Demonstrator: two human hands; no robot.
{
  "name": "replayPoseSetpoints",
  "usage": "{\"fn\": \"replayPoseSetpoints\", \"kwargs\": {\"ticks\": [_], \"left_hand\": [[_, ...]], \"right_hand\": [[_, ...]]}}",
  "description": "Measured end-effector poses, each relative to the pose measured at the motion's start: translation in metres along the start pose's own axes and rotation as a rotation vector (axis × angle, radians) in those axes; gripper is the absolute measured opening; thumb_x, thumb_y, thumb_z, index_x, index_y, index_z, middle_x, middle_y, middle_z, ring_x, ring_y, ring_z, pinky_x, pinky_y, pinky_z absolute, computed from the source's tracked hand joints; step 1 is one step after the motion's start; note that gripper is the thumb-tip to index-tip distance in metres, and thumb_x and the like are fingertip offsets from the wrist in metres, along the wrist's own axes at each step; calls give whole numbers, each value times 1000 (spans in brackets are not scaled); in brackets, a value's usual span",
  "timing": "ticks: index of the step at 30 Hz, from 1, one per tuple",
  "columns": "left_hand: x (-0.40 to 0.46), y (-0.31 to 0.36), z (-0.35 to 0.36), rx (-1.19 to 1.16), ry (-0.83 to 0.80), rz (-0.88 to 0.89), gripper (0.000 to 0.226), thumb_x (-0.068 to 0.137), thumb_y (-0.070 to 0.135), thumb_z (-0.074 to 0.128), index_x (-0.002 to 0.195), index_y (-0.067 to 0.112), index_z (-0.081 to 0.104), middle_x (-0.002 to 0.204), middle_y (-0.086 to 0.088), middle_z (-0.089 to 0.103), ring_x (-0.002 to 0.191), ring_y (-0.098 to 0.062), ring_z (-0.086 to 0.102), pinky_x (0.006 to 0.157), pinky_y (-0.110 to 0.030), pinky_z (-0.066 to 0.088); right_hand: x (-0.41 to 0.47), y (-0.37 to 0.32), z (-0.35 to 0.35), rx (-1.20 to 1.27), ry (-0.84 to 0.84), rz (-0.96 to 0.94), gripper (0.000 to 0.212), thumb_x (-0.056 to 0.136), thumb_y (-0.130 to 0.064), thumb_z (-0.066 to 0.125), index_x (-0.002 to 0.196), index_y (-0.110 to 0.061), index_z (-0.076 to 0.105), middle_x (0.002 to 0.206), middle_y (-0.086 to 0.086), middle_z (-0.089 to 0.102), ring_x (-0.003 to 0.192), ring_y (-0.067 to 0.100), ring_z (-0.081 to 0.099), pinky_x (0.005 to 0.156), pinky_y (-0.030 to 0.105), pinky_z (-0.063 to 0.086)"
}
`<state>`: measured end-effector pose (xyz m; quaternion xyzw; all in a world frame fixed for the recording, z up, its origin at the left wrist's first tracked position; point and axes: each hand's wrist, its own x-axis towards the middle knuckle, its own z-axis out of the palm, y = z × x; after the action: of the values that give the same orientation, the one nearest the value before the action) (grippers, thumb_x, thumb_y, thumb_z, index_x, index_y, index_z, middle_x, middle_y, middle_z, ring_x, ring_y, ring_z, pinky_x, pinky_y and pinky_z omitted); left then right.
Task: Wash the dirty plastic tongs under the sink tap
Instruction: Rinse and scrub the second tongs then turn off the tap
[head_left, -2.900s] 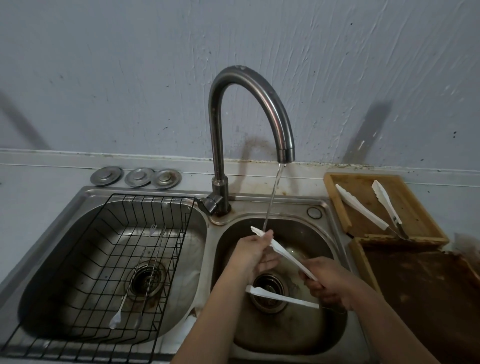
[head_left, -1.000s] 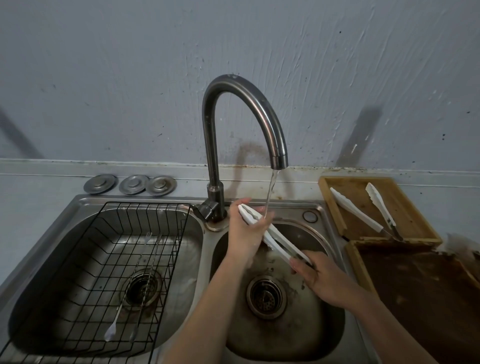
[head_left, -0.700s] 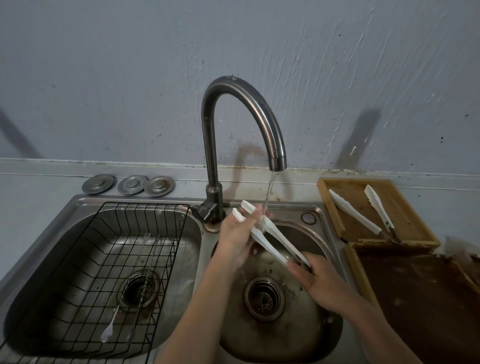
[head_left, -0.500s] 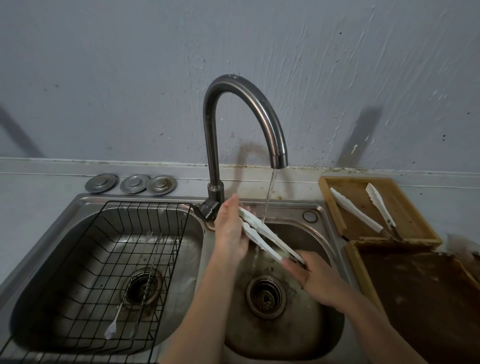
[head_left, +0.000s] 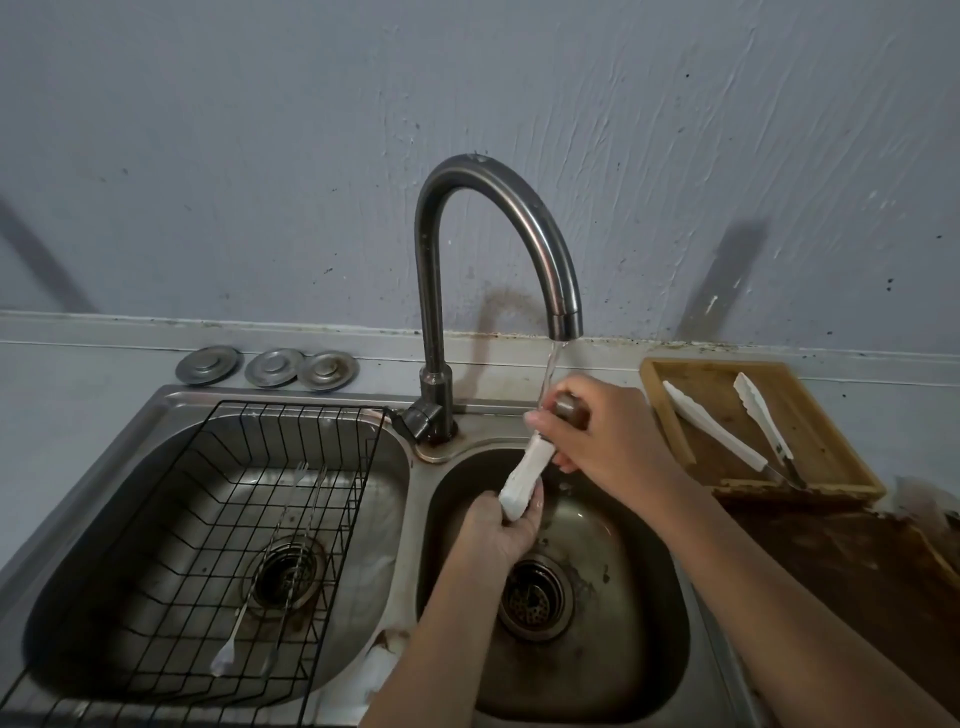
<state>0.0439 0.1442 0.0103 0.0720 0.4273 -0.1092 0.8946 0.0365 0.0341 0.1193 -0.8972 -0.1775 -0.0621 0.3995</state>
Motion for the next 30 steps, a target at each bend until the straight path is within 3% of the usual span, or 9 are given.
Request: {"fn": "replayPoseSetpoints", "kwargs": {"ticks": [4, 9, 15, 19, 22, 24, 25, 27, 30], "left_hand": [[-2, -4, 1, -62, 21, -90, 31, 100, 16, 32, 111, -9, 45, 90, -29, 50, 74, -37, 56, 80, -39, 52], [-2, -2, 0, -111, 62, -105, 36, 98, 16, 38, 127, -6, 37, 113, -31, 46, 77, -42, 56, 65, -43, 52], [-6, -6, -2, -152, 78, -159, 39, 98, 18, 41, 127, -8, 39, 116, -32, 50, 95, -40, 61, 61, -42, 54], [-5, -4, 0, -105, 12, -123, 36, 99, 11, 34, 123, -13, 46, 97, -30, 55, 80, -39, 61, 57, -44, 58], [-5, 4, 5, 14, 18, -20, 39, 101, 11, 26, 132, -10, 36, 105, -30, 53, 95, -40, 58, 73, -41, 51], [-9, 7, 9, 151, -26, 13, 42, 102, 14, 19, 136, -8, 27, 101, -30, 52, 82, -39, 55, 55, -37, 52], [-10, 10, 11, 226, -51, 28, 43, 101, 15, 18, 138, -7, 25, 99, -30, 52, 72, -37, 52, 40, -30, 48], [-12, 16, 14, 317, -44, 94, 43, 102, 20, 23, 135, -6, 29, 111, -31, 52, 72, -37, 52, 32, -26, 46], [-20, 31, 16, 416, -55, 189, 40, 101, 30, 35, 124, -1, 43, 107, -24, 55, 78, -35, 55, 54, -42, 54]], "right_hand": [[13, -7, 12, -109, -19, -152, 28, 90, -36, 50, 102, -13, 60, 64, -15, 56, 56, -5, 58, 59, 14, 49], [16, -4, 13, -214, 27, -272, 32, 93, -36, 41, 105, -12, 58, 78, 3, 68, 68, 12, 65, 67, 34, 56], [12, -5, 7, -344, 9, -354, 25, 93, -25, 47, 103, -9, 63, 92, 8, 67, 81, 18, 63, 72, 30, 56], [10, -7, -1, -666, -59, -461, 17, 88, -15, 56, 99, -9, 68, 96, 9, 67, 87, 21, 61, 77, 32, 53], [9, 0, 3, -1079, -257, -464, 31, 92, -36, 45, 98, -15, 67, 89, 2, 69, 86, 20, 60, 91, 37, 38], [6, 7, 14, -1252, -373, -433, 50, 89, -54, 36, 91, -14, 66, 75, 0, 68, 75, 20, 61, 92, 40, 34], [5, 11, 20, -1254, -409, -402, 54, 88, -58, 35, 92, -13, 64, 72, 0, 66, 70, 19, 60, 90, 39, 36], [3, 23, 31, -1097, -435, -282, 53, 88, -58, 37, 100, -11, 59, 76, 3, 64, 68, 19, 60, 77, 36, 47], [-1, 35, 41, -727, -429, -41, 50, 92, -55, 33, 90, -12, 58, 78, 4, 63, 67, 19, 59, 59, 31, 49]]}}
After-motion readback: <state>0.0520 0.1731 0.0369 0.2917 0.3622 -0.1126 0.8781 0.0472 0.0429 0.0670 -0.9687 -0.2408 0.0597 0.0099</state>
